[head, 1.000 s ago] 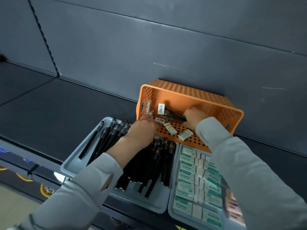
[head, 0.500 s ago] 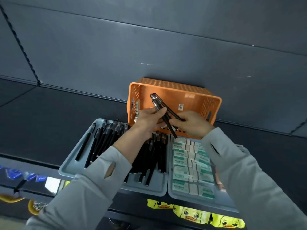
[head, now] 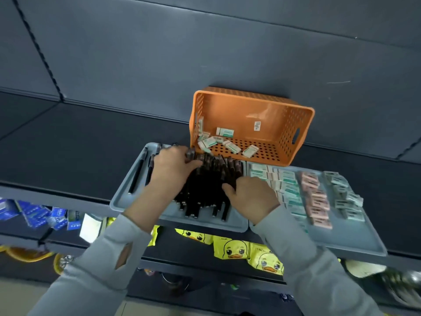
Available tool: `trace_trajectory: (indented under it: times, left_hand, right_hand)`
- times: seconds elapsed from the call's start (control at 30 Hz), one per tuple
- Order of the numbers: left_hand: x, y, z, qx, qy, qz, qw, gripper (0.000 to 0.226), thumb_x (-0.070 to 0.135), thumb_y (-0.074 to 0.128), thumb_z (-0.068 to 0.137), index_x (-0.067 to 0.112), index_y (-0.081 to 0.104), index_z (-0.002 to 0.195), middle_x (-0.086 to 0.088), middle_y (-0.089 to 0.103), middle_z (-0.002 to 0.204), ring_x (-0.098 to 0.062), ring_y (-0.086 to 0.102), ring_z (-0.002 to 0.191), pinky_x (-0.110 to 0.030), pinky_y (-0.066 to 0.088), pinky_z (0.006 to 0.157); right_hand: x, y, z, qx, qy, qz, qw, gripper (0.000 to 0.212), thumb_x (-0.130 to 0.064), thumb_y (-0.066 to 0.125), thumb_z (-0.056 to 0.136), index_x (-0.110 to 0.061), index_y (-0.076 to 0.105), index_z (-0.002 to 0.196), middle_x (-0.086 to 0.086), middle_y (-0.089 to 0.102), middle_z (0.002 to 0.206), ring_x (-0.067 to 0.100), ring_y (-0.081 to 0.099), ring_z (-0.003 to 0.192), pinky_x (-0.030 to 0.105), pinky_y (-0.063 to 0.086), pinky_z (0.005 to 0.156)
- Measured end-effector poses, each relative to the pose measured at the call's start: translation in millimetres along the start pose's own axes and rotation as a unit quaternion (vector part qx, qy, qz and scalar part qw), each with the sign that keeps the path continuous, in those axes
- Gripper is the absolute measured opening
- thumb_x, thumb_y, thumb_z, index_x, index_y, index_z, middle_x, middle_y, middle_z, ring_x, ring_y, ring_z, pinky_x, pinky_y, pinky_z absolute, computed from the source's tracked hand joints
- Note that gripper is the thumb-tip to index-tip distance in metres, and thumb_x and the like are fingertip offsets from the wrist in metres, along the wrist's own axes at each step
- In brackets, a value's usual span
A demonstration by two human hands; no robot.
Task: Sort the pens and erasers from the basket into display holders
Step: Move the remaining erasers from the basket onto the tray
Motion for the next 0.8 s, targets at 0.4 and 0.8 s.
trace_trajectory:
  times: [0.4, 0.8]
  left_hand:
    - [-9, 27, -12, 0.105, 0.172, 0.017, 0.979, 0.026, 0.009, 0.076, 0.079, 0.008, 0.072, 0.104, -0.011, 0.069, 0.1, -0.037, 0.06, 0.093, -0.042, 0.052, 0.081]
    - [29, 26, 66, -0.031, 0.154, 0.043, 0.987, 0.013, 0.015, 0.061, 0.091, 0.014, 0.073, 0.092, -0.007, 0.07, 0.096, -0.027, 0.065, 0.087, -0.036, 0.052, 0.079]
  right_hand:
    - [17, -16, 21, 0.061, -0.116, 0.032, 0.991, 0.03, -0.023, 0.05, 0.099, -0.017, 0.063, 0.126, 0.009, 0.059, 0.12, 0.027, 0.053, 0.113, 0.032, 0.04, 0.09]
    - [39, -46, 140, 0.013, -0.067, 0.014, 0.998, 0.032, -0.035, 0.063, 0.091, -0.019, 0.064, 0.119, 0.005, 0.065, 0.118, 0.026, 0.058, 0.108, 0.038, 0.049, 0.092]
Point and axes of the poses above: each hand's wrist, its own z-axis towards the middle knuckle, its own y-axis out of the palm, x = y × z, the point moved 1 cm from there along z, towards the middle knuckle
